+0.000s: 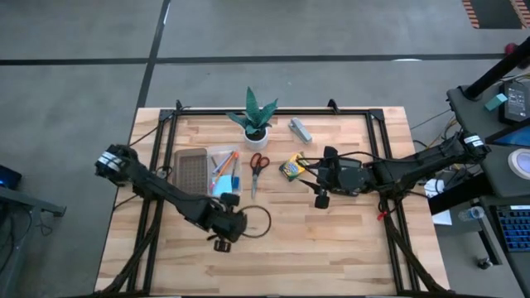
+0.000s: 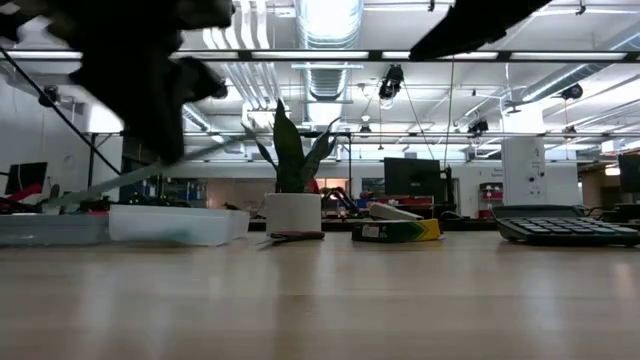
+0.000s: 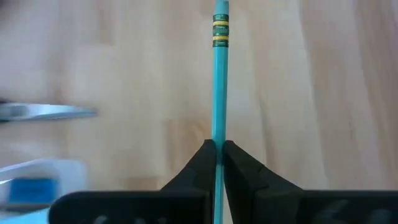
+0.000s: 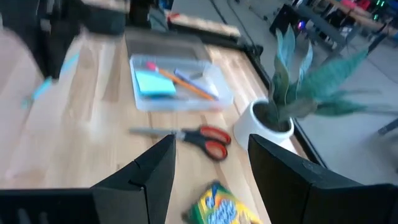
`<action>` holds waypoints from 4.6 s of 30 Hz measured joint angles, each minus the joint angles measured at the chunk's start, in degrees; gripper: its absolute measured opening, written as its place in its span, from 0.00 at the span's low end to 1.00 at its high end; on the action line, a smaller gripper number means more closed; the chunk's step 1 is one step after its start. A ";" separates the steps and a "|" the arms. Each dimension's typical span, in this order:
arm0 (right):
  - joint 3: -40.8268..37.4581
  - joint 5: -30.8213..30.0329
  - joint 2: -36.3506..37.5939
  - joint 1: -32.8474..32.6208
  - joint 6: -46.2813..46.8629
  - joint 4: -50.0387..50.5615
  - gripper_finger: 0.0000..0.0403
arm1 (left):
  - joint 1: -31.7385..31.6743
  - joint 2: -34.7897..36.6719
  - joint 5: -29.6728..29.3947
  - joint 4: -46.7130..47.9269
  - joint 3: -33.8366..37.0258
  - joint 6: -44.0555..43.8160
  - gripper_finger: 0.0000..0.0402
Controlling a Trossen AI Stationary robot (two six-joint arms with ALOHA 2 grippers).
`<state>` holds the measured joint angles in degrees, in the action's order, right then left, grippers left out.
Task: Pack school essentials
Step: Put the light blue pencil into the white and black box, then put the black scissors into the white and black box
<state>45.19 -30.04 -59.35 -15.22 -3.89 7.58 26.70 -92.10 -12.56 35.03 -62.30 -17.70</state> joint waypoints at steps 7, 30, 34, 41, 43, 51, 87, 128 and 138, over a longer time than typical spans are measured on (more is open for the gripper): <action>0.13 -0.06 4.48 0.00 4.68 7.49 0.48 | -4.74 6.17 -4.09 0.50 0.08 -10.80 0.01; -3.57 -0.02 11.77 0.00 11.55 22.15 0.48 | -36.06 11.68 15.42 13.66 0.37 -38.98 0.00; -5.39 -0.03 15.36 0.00 11.33 22.23 0.48 | -40.09 11.68 15.13 15.14 0.55 -41.02 0.00; -8.31 -0.07 22.41 0.00 10.29 21.46 0.48 | -42.77 11.48 12.51 17.68 3.90 -47.65 0.00; -9.29 -0.09 24.09 0.00 9.65 20.75 0.48 | -43.32 11.48 12.29 18.36 4.95 -49.40 0.00; -10.89 -0.11 28.31 0.00 9.23 20.36 0.48 | -45.02 11.53 10.68 18.09 5.60 -52.45 0.00; -11.26 -0.13 29.22 0.00 8.82 19.97 0.48 | -49.25 8.94 9.12 16.41 9.29 -51.88 0.00; -11.26 -0.12 27.74 0.00 7.84 12.18 0.48 | -15.57 27.21 -28.12 3.05 10.04 -22.23 0.27; -11.26 -0.08 21.78 0.00 12.29 2.98 0.48 | -7.72 22.22 -34.60 -34.06 18.39 12.63 0.27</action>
<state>33.93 -30.13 -37.57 -15.22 8.40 10.56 18.98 -69.88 -47.17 0.97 -43.91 -5.07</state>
